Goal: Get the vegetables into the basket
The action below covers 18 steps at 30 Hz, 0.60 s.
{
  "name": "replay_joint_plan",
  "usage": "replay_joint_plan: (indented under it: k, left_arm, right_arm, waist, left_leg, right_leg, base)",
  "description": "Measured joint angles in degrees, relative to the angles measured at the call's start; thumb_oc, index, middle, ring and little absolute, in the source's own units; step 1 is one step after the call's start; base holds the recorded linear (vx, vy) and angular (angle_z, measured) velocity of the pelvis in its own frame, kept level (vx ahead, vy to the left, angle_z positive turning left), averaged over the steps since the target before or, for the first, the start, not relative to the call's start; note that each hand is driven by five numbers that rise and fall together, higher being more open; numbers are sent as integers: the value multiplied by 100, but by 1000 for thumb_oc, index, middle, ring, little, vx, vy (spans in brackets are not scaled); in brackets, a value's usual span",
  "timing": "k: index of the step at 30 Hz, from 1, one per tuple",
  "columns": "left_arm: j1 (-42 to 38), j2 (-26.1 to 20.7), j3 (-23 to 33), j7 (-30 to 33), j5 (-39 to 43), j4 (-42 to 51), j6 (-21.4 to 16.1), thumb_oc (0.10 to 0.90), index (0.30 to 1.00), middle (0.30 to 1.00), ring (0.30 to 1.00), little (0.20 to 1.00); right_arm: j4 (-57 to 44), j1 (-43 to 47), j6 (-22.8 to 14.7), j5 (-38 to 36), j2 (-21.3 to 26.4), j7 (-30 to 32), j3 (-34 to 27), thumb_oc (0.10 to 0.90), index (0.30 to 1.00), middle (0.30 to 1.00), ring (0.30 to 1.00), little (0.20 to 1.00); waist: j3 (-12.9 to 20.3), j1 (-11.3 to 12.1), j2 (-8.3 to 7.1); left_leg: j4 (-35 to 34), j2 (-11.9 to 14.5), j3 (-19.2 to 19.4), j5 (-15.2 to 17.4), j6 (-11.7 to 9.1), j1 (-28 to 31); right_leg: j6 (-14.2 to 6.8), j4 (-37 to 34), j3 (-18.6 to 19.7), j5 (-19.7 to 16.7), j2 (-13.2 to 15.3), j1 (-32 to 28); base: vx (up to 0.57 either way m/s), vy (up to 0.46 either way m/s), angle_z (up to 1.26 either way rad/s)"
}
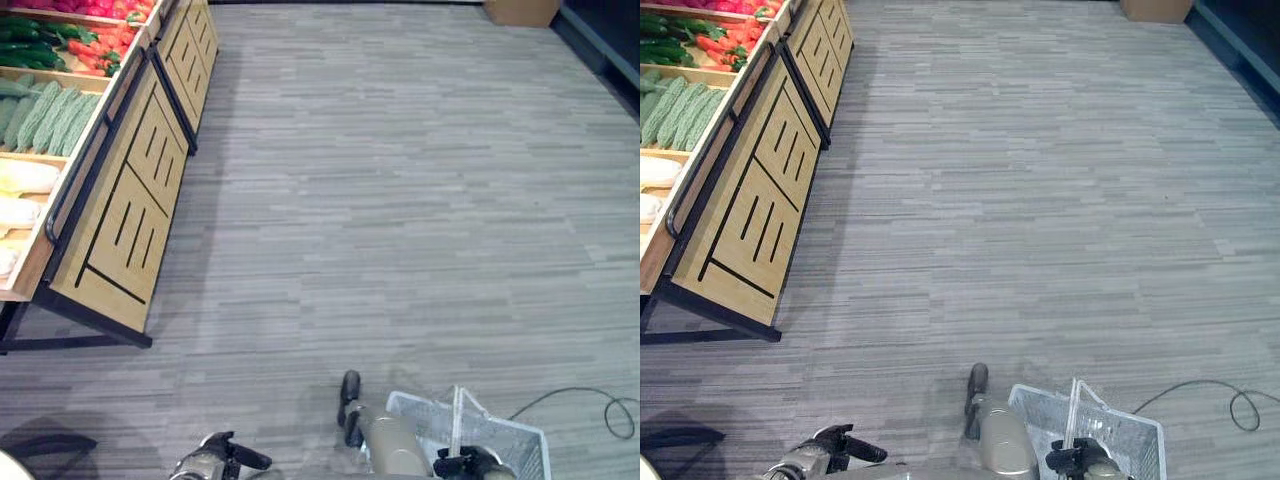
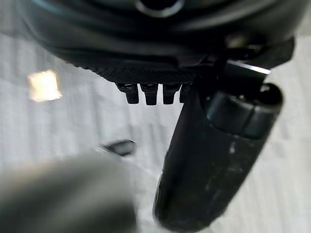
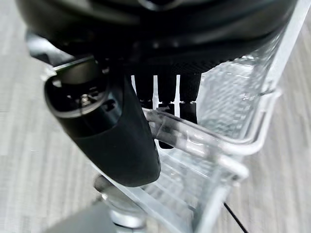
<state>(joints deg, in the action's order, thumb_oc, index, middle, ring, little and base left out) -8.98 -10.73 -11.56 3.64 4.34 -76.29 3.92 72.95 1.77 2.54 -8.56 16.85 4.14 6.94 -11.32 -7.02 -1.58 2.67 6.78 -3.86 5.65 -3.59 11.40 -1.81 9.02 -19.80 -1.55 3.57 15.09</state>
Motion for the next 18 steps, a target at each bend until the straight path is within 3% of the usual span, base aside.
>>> replay_joint_plan:
  k: [2, 3, 4, 5, 6, 7, 8, 9, 10, 11, 12, 13, 14, 15, 16, 17, 18]
  left_arm:
    - [-42, 49, -15, -9, -2, -11, 8, 900, 1000, 1000, 1000, 1000]
    - [-51, 62, -8, -17, -1, -13, 10, 900, 1000, 1000, 1000, 1000]
    - [7, 113, -12, -18, -1, -96, 62, 900, 1000, 1000, 1000, 1000]
    - [1, 122, 6, -5, -1, -107, 79, 900, 1000, 1000, 1000, 1000]
    - [101, 77, 110, 4, 16, -55, 107, 900, 1000, 1000, 1000, 1000]
    - [189, 27, 232, 23, 97, -6, 7, 900, 1000, 1000, 1000, 1000]
    - [215, -100, 673, -92, 486, 262, -184, 900, 1000, 1000, 1000, 1000]
    - [243, -130, 688, -111, 592, 523, -249, 900, 1000, 1000, 1000, 1000]
    - [151, -65, 661, -69, 568, 573, -253, 900, 1000, 1000, 1000, 1000]
    - [125, -45, 665, 13, 568, 548, -248, 900, 1000, 1000, 1000, 1000]
    - [92, -107, 679, 54, 560, 484, -225, 900, 1000, 1000, 1000, 1000]
    - [36, -90, 637, 97, 560, 422, -169, 900, 1000, 1000, 1000, 1000]
    - [12, -113, 614, 107, 553, 354, -158, 900, 1000, 1000, 1000, 1000]
    - [22, -186, 670, 120, 602, 340, -154, 900, 1000, 1000, 1000, 1000]
    - [3, -210, 616, 125, 566, 346, -153, 900, 1000, 1000, 1000, 1000]
    - [-52, -182, 498, 132, 541, 345, -135, 900, 1000, 1000, 1000, 1000]
    - [-175, 28, 541, 133, 511, 317, -82, 900, 1000, 1000, 1000, 1000]
  right_arm:
    - [-23, -4, -27, -41, 23, 2, -24, 400, 300, 300, 300, 300]
    - [-17, 12, -40, -43, 32, 2, -23, 400, 300, 300, 300, 300]
    - [-27, -16, -46, -59, 102, -2, -23, 400, 300, 300, 300, 300]
    - [-24, -9, -78, -55, 129, 19, 19, 400, 300, 300, 300, 300]
    - [-53, 36, -108, -55, 138, -16, 15, 400, 300, 300, 300, 300]
    - [78, 87, -108, -56, 91, -104, -69, 400, 300, 300, 300, 300]
    - [273, -85, -41, -62, 63, -135, -32, 400, 300, 300, 300, 300]
    - [327, -11, -81, -71, 86, -16, 217, 400, 300, 300, 300, 300]
    - [229, 26, -184, -72, 122, -57, 239, 400, 300, 300, 300, 300]
    - [158, 96, -161, -58, 195, -7, 246, 400, 300, 300, 300, 300]
    - [7, 79, -172, -56, 268, -11, 242, 400, 300, 300, 300, 300]
    - [14, 81, -158, -49, 296, 9, 230, 400, 300, 300, 300, 300]
    - [48, 36, -136, -54, 270, 25, 241, 400, 300, 300, 300, 300]
    - [148, -23, -99, -55, 163, -7, 247, 400, 300, 300, 300, 300]
    - [162, -36, -107, -54, 117, 30, 248, 400, 300, 300, 300, 300]
    - [215, -22, -104, -54, 124, 40, 240, 400, 300, 300, 300, 300]
    - [155, 25, -136, -56, 278, 57, 235, 400, 300, 300, 300, 300]
  waist:
    - [60, -42, 67]
    - [72, -32, 93]
    - [215, -46, 218]
    - [246, -45, 277]
    - [254, -5, 332]
    - [223, 177, 259]
    - [301, 418, -67]
    - [324, 539, -174]
    - [327, 613, -1]
    - [370, 615, -59]
    - [411, 545, -145]
    - [358, 421, -35]
    - [367, 414, -86]
    - [309, 504, -332]
    - [292, 489, -398]
    - [201, 424, -261]
    - [-70, 399, 233]
  left_leg:
    - [-22, 90, -80, -64, -106, -48]
    - [-9, 131, -43, -187, -258, -47]
    - [358, 197, -109, -228, -602, -236]
    - [710, 227, -106, -169, -689, -383]
    - [1251, 323, -213, -207, -763, -565]
    - [3032, 259, -252, -389, -1018, -1398]
    - [5045, 93, -208, -1400, -1015, -2464]
    - [5366, -116, 191, -1411, -736, -3030]
    - [4915, 111, 706, -1458, -428, -3264]
    - [4507, 319, 958, -1397, -386, -3388]
    - [4091, 338, 1106, -1345, -465, -3465]
    - [3358, 456, 1074, -1300, -425, -3491]
    - [2476, 421, 1164, -1230, -374, -3324]
    - [1491, 231, 1199, -1306, -289, -3250]
    - [784, 102, 1227, -1425, -198, -3099]
    - [179, 23, 1157, -1550, -108, -2933]
    - [-239, 369, 771, -1668, -26, -2879]
  right_leg:
    - [106, 13, -120, 102, -60, 0]
    - [131, 39, -146, 144, -94, -6]
    - [219, -9, -245, 263, -139, -48]
    - [270, -9, -228, 319, -217, -86]
    - [159, 7, -273, 422, -314, -215]
    - [444, 817, -386, 731, -290, -151]
    - [1064, 1060, -248, 1392, -237, -374]
    - [658, 474, -139, 1347, -273, -752]
    - [298, 443, -158, 1476, -318, -875]
    - [800, 1116, 265, 1551, -151, -622]
    - [674, 858, 192, 1499, 48, -734]
    - [439, 589, 238, 1396, -163, -928]
    - [458, 388, 146, 1185, -225, -1036]
    - [383, 42, -4, 1089, -296, -1264]
    - [146, -68, -6, 1084, -319, -1350]
    - [-495, 122, 52, 1110, -410, -1346]
    - [-728, 959, 295, 988, -717, -966]
  base:
    - [201, -127, 28]
    - [244, -180, 14]
    - [279, -260, 2]
    - [390, -424, -5]
    - [374, -435, -6]
    - [288, -360, 14]
    - [234, -239, -4]
    - [245, -192, -41]
    - [292, -103, -95]
    - [293, -51, -74]
    - [224, -12, -22]
    - [144, 33, 16]
    - [250, 91, -2]
    - [297, 97, -15]
    - [289, 95, -14]
    - [126, 29, -7]
    - [213, 73, -43]
